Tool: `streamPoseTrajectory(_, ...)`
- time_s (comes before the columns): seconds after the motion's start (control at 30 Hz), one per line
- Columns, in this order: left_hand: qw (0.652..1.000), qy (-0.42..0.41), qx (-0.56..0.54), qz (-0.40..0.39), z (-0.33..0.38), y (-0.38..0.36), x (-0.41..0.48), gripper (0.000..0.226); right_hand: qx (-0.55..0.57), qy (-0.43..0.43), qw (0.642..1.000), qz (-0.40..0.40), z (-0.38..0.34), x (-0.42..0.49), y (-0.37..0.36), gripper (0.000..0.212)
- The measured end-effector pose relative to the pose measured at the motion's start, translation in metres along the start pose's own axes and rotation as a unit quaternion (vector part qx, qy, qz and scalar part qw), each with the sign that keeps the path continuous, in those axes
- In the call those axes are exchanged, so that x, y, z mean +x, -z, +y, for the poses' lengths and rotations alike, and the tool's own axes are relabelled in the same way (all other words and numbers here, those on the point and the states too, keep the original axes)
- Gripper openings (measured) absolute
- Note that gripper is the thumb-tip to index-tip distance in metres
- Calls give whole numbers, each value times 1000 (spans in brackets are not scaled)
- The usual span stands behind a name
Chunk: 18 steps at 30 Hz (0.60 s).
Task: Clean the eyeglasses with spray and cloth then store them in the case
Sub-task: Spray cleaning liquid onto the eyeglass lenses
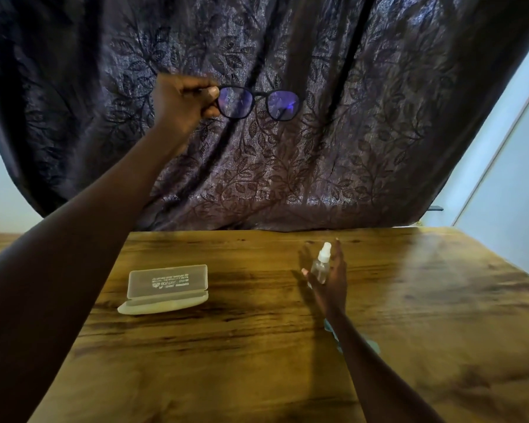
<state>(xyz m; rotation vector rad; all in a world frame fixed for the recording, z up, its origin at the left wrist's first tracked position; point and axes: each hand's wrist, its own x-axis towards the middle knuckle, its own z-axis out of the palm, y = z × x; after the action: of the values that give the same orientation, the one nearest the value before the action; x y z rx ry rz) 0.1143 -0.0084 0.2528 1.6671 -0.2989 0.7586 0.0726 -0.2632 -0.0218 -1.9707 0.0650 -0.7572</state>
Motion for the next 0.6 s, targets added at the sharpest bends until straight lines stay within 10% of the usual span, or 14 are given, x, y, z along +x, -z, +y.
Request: streamPoseTrajectory(0.6,1000,-9,-2,1,-7,11,0,23,-70,18,997,-13,-7,-6,-5,64)
